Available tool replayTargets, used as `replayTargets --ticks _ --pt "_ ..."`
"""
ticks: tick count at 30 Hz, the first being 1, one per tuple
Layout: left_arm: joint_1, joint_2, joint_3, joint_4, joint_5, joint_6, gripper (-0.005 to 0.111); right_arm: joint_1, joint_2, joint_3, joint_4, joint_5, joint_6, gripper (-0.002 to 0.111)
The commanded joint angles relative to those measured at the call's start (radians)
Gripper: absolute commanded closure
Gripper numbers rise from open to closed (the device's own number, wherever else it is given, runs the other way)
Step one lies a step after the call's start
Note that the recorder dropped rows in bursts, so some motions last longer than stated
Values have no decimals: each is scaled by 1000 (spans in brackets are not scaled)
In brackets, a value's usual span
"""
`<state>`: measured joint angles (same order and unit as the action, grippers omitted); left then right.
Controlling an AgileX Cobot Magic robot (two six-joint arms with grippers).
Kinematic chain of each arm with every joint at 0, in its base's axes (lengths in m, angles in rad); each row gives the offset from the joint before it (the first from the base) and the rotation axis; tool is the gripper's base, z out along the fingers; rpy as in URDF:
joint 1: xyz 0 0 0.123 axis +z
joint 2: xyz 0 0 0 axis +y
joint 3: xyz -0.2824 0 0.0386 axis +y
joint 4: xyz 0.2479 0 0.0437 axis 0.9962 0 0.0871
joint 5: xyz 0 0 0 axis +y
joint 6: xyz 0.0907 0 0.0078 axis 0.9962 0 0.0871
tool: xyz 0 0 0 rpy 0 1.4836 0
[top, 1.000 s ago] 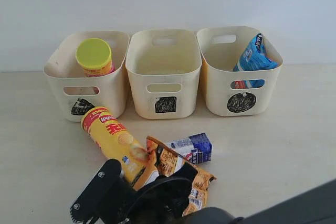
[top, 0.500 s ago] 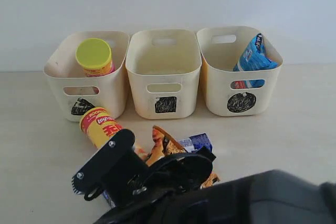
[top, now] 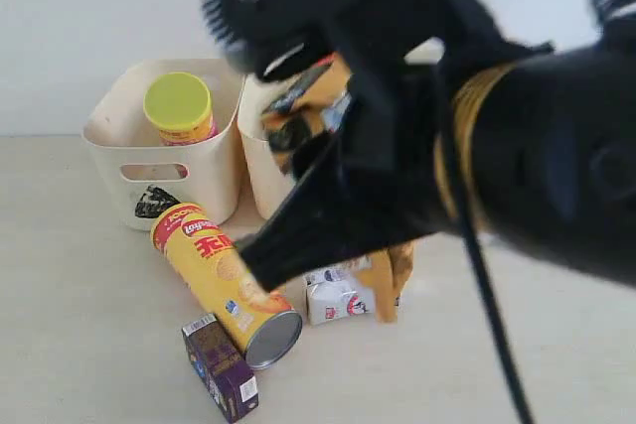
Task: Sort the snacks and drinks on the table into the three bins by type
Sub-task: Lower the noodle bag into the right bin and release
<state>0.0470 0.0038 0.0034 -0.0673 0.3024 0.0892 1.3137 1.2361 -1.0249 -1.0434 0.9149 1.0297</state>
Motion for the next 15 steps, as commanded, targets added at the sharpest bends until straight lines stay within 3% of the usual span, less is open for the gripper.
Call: replayTargets --ticks 1,8,15 --pt "2 -4 -3 -3 -14 -10 103 -149 -64 -4 -131 -52 13 108" --pt "2 -4 -3 -3 -14 -10 103 -563 -56 -4 -200 -449 25 108" --pt "2 -4 -3 -3 -14 -10 103 -969 81 -4 -189 -1063 44 108"
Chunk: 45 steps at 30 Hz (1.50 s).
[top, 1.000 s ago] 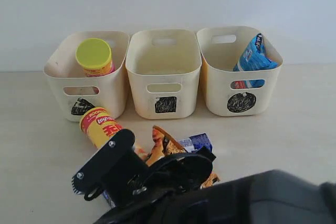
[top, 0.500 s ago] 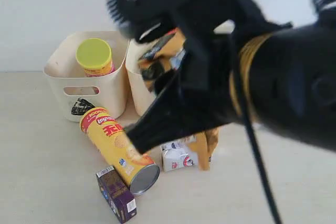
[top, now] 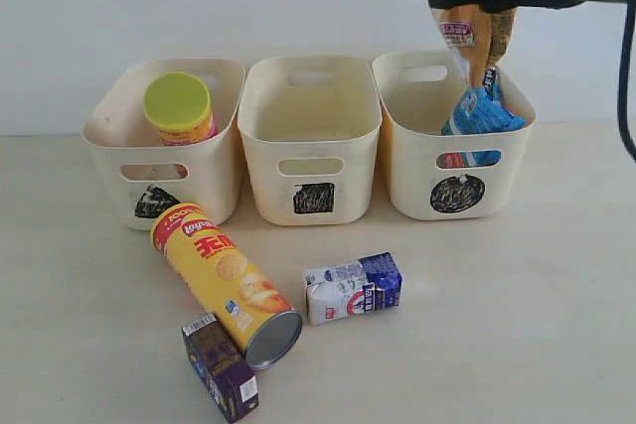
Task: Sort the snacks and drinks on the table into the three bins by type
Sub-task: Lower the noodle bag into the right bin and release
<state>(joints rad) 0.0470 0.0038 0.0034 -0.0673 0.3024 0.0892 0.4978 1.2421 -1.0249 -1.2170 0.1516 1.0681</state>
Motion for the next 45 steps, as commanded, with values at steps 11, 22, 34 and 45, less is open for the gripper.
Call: replayTargets --ticks 11,22,34,45 --pt "2 -4 -3 -3 -14 -10 103 -398 439 -121 112 -661 -5 108" --pt "2 -4 -3 -3 -14 -10 103 -398 707 -343 112 -625 -27 108" --pt "2 -4 -3 -3 -14 -10 103 -398 831 -397 112 -548 -27 104" --pt "2 -4 -3 -3 -14 -10 103 -398 810 -397 106 -574 83 40"
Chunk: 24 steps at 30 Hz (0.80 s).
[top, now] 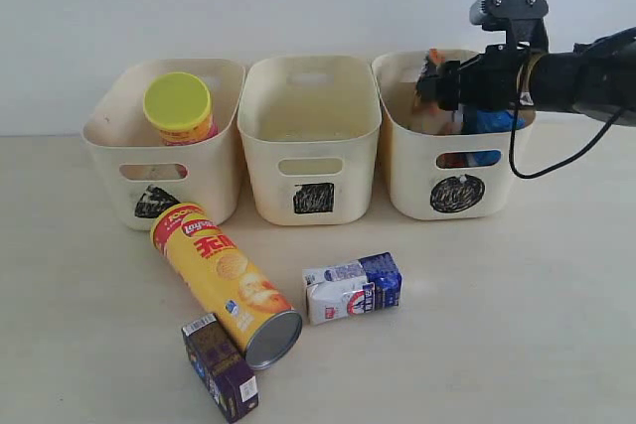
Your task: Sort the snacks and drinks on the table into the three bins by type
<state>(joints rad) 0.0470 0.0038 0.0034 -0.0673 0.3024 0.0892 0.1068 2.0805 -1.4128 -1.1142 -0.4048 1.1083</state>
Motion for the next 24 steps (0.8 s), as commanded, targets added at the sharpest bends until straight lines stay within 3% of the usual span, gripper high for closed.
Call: replayTargets --ticks 1,6,9,13,20,24 --pt "2 -4 -3 -3 -14 -10 103 -7 -37 -9 0 -17 54 40" --pt "2 -4 -3 -3 -14 -10 103 -7 -97 -7 -69 13 125 44" --pt "2 -4 -3 -3 -14 -10 103 -7 -131 -7 -216 80 251 67" --pt "2 -4 -3 -3 -14 -10 103 -7 -168 -6 -603 99 553 107" --pt "2 -4 -3 -3 -14 -10 103 -7 -232 1 -630 3 620 108" --pt "2 -4 -3 -3 -14 -10 103 -5 -272 42 -630 66 604 108"
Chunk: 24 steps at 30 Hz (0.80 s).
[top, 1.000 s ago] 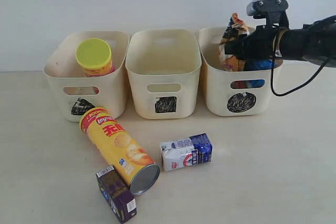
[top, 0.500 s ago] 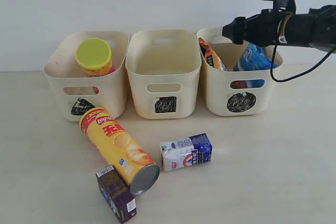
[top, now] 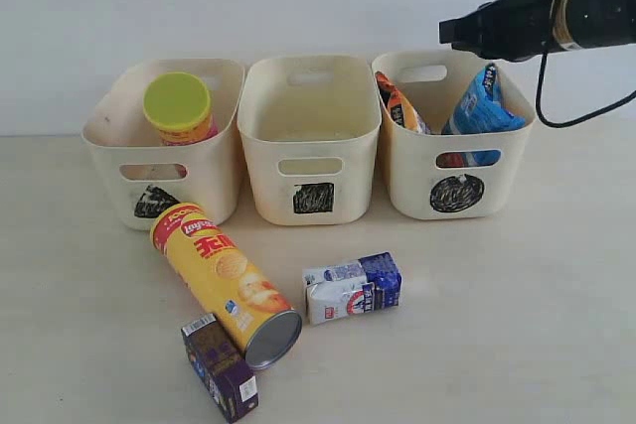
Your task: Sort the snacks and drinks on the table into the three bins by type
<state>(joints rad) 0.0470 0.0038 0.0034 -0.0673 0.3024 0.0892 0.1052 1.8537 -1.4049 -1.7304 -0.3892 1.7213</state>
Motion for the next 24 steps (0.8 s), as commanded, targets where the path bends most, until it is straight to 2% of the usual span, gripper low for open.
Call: replayTargets --ticks 1,4,7,9,10,13,20,22,24 --pt "2 -4 -3 -3 -14 -10 103 -3 -55 53 -14 85 -22 108" --pt "2 -4 -3 -3 -14 -10 103 1 -93 118 -14 260 -38 108" --pt "2 -4 -3 -3 -14 -10 103 22 -138 198 -14 552 -47 108" --pt "2 -4 -3 -3 -14 -10 103 47 -162 229 14 761 -158 108" --pt "2 -4 -3 -3 -14 -10 103 58 -167 229 73 843 -275 108" --pt "2 -4 -3 -3 -14 -10 103 77 -167 174 329 1065 -678 108" --pt "2 -4 -3 -3 -14 -10 103 73 -167 -27 1232 1287 -1583 108" --pt "2 -4 -3 -3 -14 -10 103 73 -177 -39 1386 1346 -1703 108" --pt "2 -4 -3 -3 -14 -10 103 73 -195 -33 1506 1363 -1734 108"
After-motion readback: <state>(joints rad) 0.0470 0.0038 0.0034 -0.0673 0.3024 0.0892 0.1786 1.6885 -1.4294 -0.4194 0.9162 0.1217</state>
